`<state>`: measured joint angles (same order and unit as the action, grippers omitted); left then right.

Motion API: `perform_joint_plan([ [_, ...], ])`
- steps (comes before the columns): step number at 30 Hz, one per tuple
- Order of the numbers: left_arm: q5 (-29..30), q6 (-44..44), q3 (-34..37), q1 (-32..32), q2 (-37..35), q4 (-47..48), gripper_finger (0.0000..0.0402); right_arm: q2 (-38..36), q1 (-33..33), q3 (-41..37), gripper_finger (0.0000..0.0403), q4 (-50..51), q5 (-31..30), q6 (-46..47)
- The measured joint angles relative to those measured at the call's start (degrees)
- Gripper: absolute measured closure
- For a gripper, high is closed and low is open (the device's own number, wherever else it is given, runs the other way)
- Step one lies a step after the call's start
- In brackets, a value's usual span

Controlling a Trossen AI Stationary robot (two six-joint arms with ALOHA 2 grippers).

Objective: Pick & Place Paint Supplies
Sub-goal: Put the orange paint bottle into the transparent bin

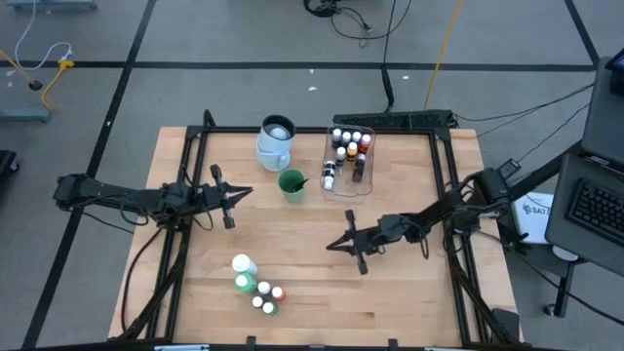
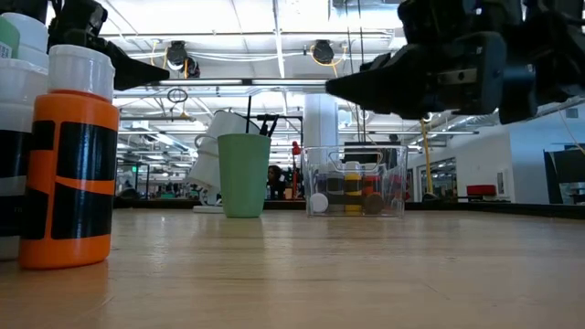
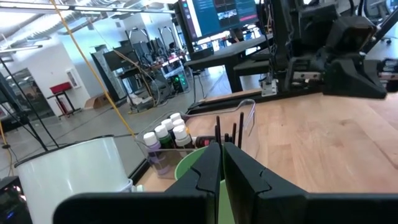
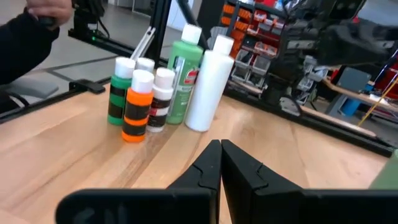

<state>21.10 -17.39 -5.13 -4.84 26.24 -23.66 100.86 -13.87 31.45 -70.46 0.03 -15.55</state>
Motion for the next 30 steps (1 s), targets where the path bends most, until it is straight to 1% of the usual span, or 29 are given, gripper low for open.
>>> perform_joint_plan([
  [6, 0.0, -0.1, 0.0, 0.0, 0.0, 0.0, 0.0376, 4.2, 0.0, 3.8, 0.0399, 0.0, 0.0, -0.1],
  [11, 0.0, -0.4, 0.0, 0.0, 0.0, -0.1, 0.0376, 6.0, 0.2, 6.3, 0.0396, 0.0, 0.6, 0.6],
  [13, 0.0, -0.4, 0.0, 0.0, 0.0, -0.1, 0.0376, 6.2, 0.2, 7.5, 0.0388, 0.3, 2.8, 1.4],
  [16, 0.0, -0.3, 0.0, 0.0, 0.0, -0.1, 0.0376, 6.2, 0.3, 11.0, 0.0364, 1.1, 5.4, 4.1],
  [18, 0.0, -0.1, 0.0, 0.0, 0.0, -0.2, 0.0376, 6.2, 0.4, 14.7, 0.0344, 5.6, 8.6, 6.1],
  [21, 0.0, -0.4, 0.0, 0.0, 0.0, -0.3, 0.0376, 6.2, 0.4, 22.8, 0.032, 18.0, 14.1, 6.7],
  [23, 0.0, -1.0, 0.0, 0.0, 0.0, -0.5, 0.0376, 7.7, 0.4, 29.1, 0.0311, 24.9, 15.1, 5.0],
  [25, 0.0, -0.9, 0.0, 0.0, 0.0, -0.5, 0.0376, 10.0, 0.1, 33.7, 0.0302, 26.1, 16.1, 3.2],
  [27, 0.0, -1.0, 0.0, 0.0, 0.0, -0.4, 0.0376, 12.2, -0.4, 37.0, 0.0289, 26.1, 20.0, 2.7],
  [30, 0.0, -0.9, 0.0, 0.0, 0.0, -0.3, 0.0376, 15.1, -0.9, 41.8, 0.0257, 27.9, 22.9, 3.1],
])
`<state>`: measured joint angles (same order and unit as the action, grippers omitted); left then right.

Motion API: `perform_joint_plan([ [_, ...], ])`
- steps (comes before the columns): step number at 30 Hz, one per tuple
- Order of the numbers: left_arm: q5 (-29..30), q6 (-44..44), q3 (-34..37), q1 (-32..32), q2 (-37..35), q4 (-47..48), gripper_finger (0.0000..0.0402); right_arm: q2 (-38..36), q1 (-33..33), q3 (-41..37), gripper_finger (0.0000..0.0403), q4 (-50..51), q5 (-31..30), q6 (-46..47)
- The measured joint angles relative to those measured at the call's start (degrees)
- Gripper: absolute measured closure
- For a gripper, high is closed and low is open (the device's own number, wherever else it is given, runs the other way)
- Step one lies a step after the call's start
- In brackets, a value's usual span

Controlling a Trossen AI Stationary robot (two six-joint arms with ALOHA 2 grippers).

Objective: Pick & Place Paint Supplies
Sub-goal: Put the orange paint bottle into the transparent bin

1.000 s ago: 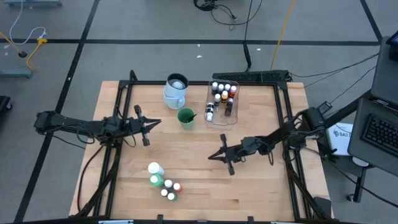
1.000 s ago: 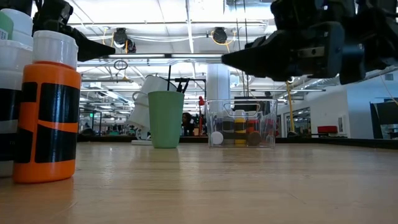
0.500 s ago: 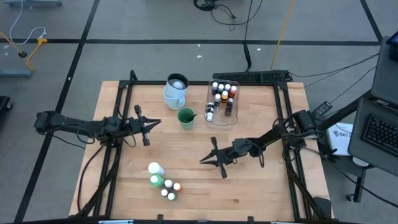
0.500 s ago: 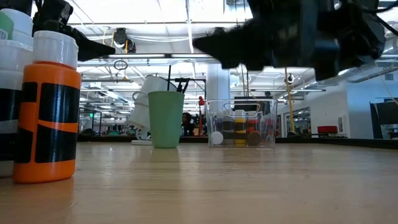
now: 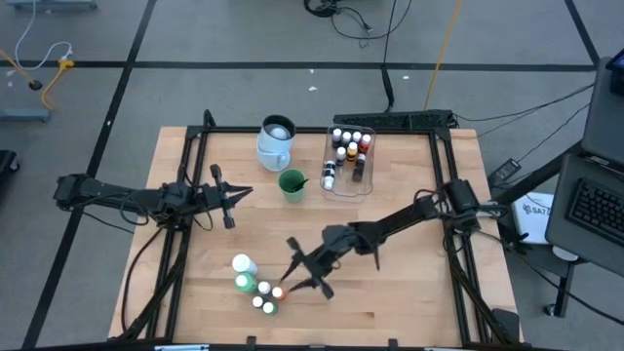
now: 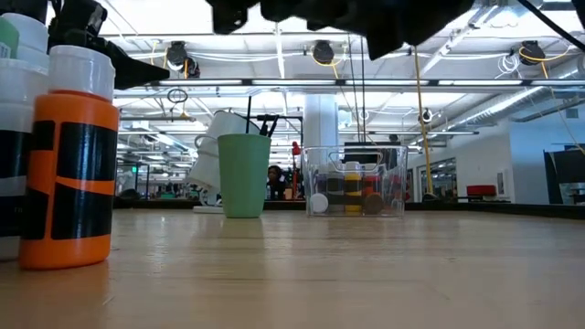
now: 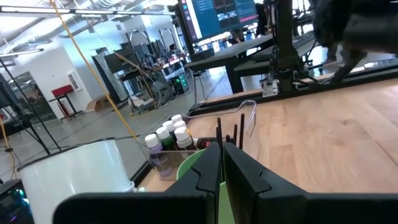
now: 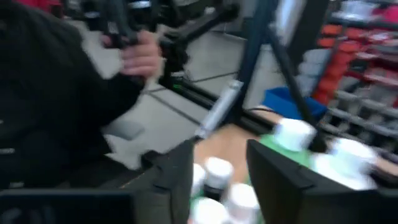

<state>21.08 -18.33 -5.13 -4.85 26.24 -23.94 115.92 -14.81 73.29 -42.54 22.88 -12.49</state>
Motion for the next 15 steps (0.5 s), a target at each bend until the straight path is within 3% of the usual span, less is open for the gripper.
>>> perform_joint_plan([
  [6, 0.0, 0.0, 0.0, 0.0, 0.0, 0.1, 0.0376, 7.9, 0.9, 6.9, 0.0169, 0.7, 0.4, 0.9],
  [8, 0.0, 0.0, 0.0, 0.0, 0.0, 0.1, 0.0376, 9.8, 1.6, 9.7, 0.0149, 1.3, 3.6, 2.9],
  [11, 0.0, -0.1, 0.0, 0.0, 0.0, 0.1, 0.0376, 11.5, 2.2, 11.7, 0.0136, 2.8, 8.5, 5.8],
  [15, 0.0, -0.5, 0.0, 0.0, 0.0, 0.1, 0.0376, 12.3, 2.2, 11.6, 0.0134, 6.4, 8.8, 5.4],
])
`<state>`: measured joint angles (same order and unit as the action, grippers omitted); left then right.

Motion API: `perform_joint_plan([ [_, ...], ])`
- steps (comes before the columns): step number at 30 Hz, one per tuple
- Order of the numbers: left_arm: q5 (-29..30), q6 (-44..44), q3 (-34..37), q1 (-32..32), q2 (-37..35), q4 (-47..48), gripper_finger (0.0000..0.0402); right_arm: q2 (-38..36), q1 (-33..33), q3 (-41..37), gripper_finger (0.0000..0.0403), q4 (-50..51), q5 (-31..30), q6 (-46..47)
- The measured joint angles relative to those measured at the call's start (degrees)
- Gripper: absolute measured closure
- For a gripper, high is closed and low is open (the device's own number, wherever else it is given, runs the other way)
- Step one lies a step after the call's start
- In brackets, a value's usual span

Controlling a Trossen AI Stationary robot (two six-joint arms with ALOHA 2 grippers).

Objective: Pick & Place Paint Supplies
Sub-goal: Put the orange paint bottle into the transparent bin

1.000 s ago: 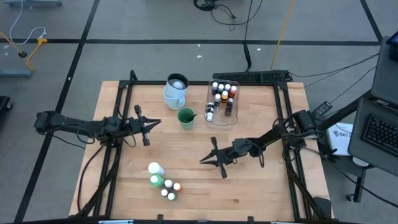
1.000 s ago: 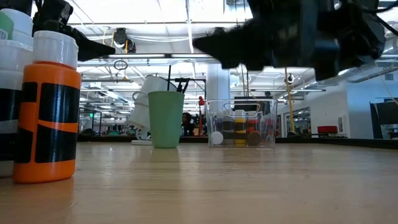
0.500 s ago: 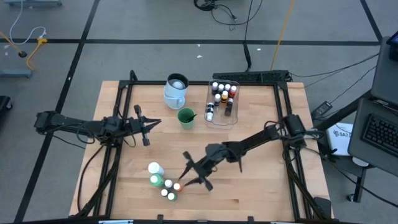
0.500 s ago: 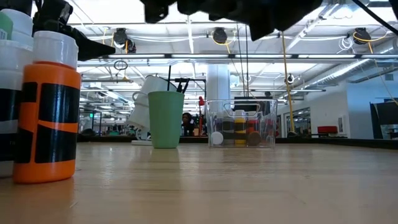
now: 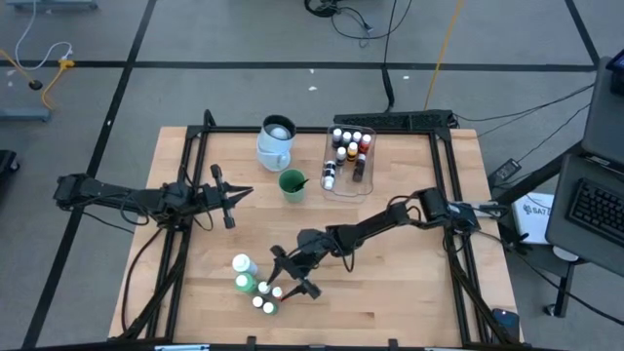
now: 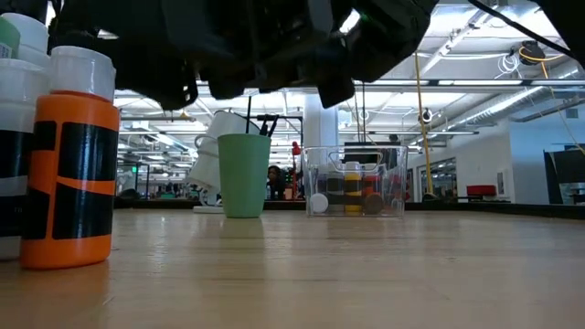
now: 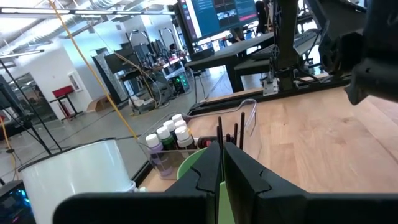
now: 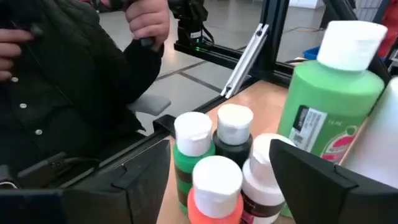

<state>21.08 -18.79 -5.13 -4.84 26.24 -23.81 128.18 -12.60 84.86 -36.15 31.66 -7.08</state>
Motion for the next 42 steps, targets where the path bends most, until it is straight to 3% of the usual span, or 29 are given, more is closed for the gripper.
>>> perform_joint_plan([
  [8, 0.0, 0.0, 0.0, 0.0, 0.0, 0.1, 0.0376, 0.5, 0.0, 0.1, 0.0147, 2.9, -3.4, 0.0],
  [26, 0.0, -0.1, 0.0, 0.0, 0.0, 0.0, 0.0376, 2.3, -0.5, 0.0, 0.0176, 1.7, -3.1, 0.7],
  [34, 0.0, -0.6, 0.0, 0.0, 0.0, 0.0, 0.0376, 2.3, -0.7, 0.0, 0.0218, 1.3, -3.2, 1.2],
  [42, 0.0, -0.6, 0.0, 0.0, 0.0, 0.1, 0.0376, 2.3, -0.6, 0.0, 0.0295, 0.8, -3.1, 0.0],
])
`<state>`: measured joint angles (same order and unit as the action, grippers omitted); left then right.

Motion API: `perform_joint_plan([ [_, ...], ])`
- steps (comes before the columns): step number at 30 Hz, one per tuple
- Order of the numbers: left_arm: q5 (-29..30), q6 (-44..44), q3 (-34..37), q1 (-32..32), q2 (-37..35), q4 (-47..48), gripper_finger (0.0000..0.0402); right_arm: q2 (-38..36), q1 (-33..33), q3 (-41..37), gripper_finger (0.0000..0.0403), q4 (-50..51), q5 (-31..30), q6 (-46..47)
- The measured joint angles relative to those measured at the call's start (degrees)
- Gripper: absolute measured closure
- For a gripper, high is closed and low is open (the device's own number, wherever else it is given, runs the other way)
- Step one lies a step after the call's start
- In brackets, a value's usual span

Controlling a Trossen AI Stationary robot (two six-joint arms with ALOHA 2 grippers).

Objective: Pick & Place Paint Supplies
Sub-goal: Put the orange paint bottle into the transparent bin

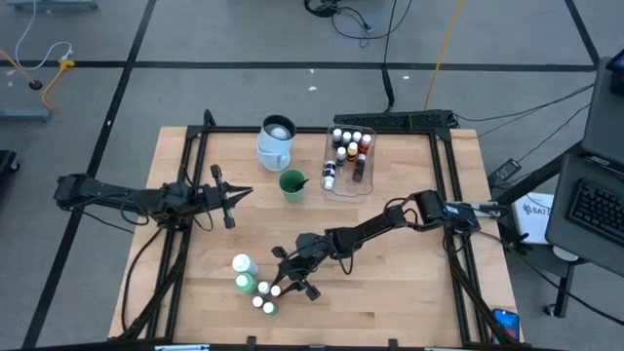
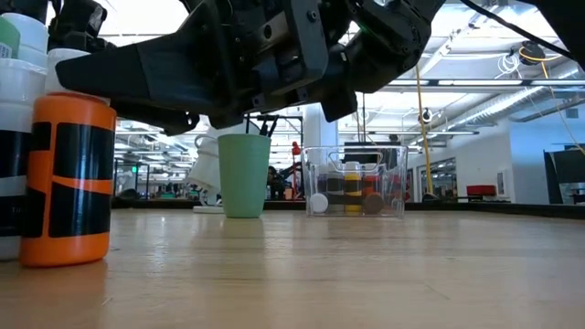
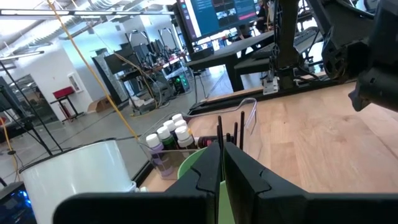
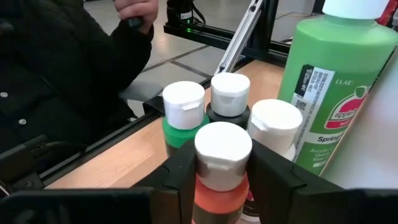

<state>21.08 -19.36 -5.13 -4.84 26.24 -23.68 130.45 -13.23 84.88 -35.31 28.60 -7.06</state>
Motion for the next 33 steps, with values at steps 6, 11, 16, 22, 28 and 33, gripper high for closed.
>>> perform_joint_plan([
  [6, 0.0, 0.0, 0.0, 0.0, 0.0, 0.7, 0.0376, -3.6, 0.0, -0.1, 0.0295, 5.6, -0.3, -0.9],
  [11, 0.0, 0.0, 0.0, 0.0, 0.0, 1.7, 0.0376, -11.1, -0.2, -0.1, 0.0295, 16.2, -6.9, -4.6],
  [16, 0.0, 0.2, 0.0, 0.0, 0.0, 1.6, 0.0376, -21.8, -1.2, -5.1, 0.0295, 20.4, -17.8, -9.1],
  [22, 0.0, 0.1, 0.0, 0.0, 0.0, 1.6, 0.0376, -40.2, -0.2, -22.8, 0.0295, 9.4, -31.7, -10.7],
  [28, 0.0, -0.3, 0.0, 0.0, 0.0, 1.6, 0.0376, -55.7, 2.4, -43.3, 0.0295, 1.1, -45.9, -7.8],
  [33, 0.0, -0.4, 0.0, 0.0, 0.0, 0.9, 0.0376, -61.0, 3.8, -55.9, 0.0295, -7.7, -52.3, -4.3],
])
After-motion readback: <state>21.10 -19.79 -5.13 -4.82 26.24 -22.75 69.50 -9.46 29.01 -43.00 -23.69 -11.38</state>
